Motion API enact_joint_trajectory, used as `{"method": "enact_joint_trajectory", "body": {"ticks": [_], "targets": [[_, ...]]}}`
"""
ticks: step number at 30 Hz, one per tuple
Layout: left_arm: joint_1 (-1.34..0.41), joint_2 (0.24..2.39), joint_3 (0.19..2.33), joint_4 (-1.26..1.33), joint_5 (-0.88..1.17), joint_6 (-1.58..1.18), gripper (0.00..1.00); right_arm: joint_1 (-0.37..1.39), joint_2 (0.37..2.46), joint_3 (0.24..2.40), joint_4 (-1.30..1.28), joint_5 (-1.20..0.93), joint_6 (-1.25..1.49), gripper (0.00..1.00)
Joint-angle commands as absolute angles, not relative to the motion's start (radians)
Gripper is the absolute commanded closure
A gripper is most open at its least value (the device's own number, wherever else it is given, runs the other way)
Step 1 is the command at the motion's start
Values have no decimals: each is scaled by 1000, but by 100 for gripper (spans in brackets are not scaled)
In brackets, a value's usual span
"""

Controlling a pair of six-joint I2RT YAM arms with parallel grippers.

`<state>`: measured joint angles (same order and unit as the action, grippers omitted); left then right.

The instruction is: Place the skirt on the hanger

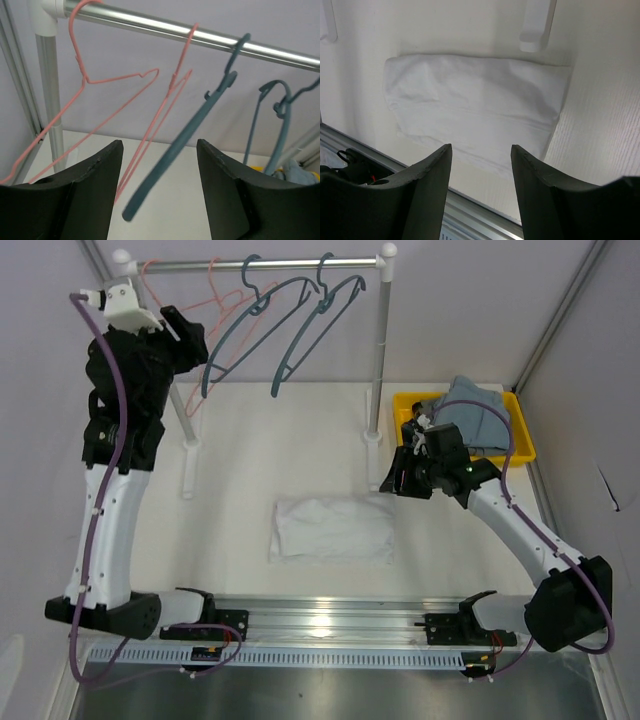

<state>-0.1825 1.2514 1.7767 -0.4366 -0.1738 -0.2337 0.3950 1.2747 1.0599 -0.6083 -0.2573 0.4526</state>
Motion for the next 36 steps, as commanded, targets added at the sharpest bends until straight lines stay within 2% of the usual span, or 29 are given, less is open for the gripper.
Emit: {"method": "enact_joint_trajectory", "body": {"ticks": [1,4,14,36], "targets": [[-137,1324,1896,-440,-167,-181,34,399,1287,1106,-580,-281,433,44],[-97,1411,1995,-477,-94,-181,36,397,1293,1109,-578,-288,428,44],[-38,1551,2059,-459,202,-150,40,396,1310,1126,-586,-293,414,45],[-35,1678,2060,-324,295,-127,41,371,1324,1108,-575,-311,379,47]]}}
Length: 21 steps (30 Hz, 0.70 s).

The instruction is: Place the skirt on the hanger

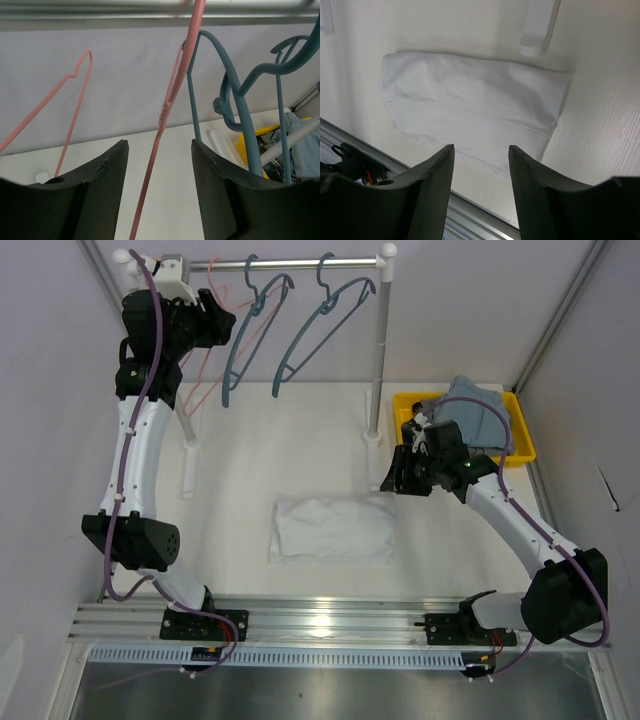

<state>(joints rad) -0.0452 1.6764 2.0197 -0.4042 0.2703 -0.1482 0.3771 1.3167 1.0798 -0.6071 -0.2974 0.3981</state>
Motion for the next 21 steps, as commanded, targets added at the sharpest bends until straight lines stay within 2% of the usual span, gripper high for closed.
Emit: {"method": "enact_joint_trajectory", "body": {"ticks": [1,13,21], "targets": [[-35,1680,2059,-307,302,-132,41,371,1325,1106,-572,-311,377,47],[-35,1738,2077,-272,327,-152,43,364,1339,1101,-563,-316,370,49],[-35,1721,2039,-222,314,-155,49,362,1348,1100,-558,-314,367,54]]}}
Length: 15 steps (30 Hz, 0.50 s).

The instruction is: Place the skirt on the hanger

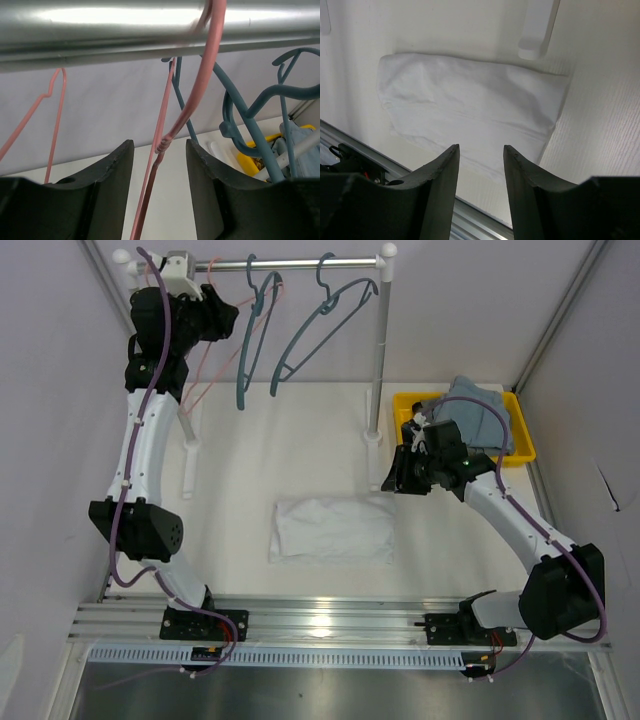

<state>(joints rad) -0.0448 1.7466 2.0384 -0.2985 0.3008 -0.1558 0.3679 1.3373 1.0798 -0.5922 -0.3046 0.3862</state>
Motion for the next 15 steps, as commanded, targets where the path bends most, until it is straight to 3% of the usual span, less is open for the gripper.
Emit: {"method": "enact_joint_trajectory", "body": {"ticks": [1,15], "targets": [[-35,1721,2040,-219,318,-156,50,364,1348,1100,-557,-313,367,54],[-35,1743,2086,-235,334,-161,82,362,1353,1100,-552,-322,364,62]]}}
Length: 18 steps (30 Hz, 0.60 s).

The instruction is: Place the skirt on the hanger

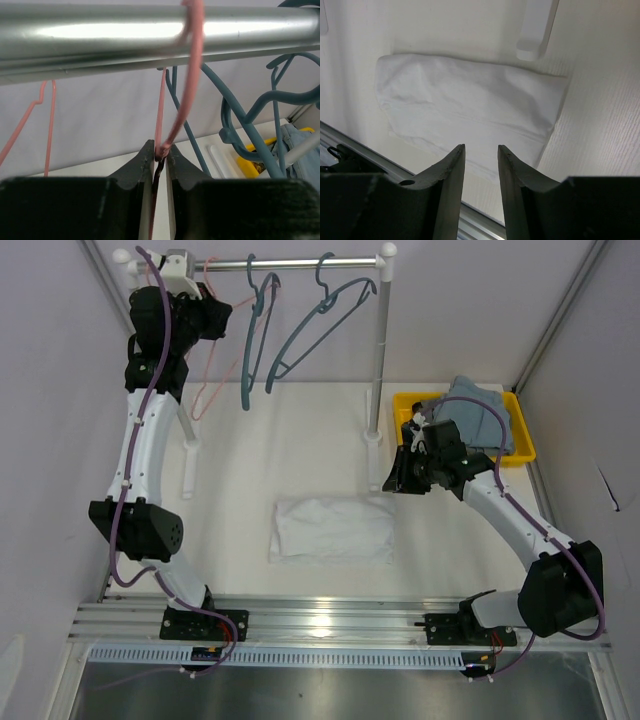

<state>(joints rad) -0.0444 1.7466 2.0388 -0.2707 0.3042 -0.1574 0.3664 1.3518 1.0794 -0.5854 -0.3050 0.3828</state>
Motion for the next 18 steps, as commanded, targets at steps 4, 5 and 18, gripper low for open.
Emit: {"method": "enact_joint_trajectory", "body": {"ticks": [4,5,18], "targets": [[-37,1747,2123,-245,333,-166,96,362,1350,1103,-554,-324,362,63],[-37,1749,2147,-252,330,-166,100,362,1351,1103,-554,-324,361,63],[-44,1752,2240,-365,291,-129,100,362,1351,1115,-557,-331,359,64]]}}
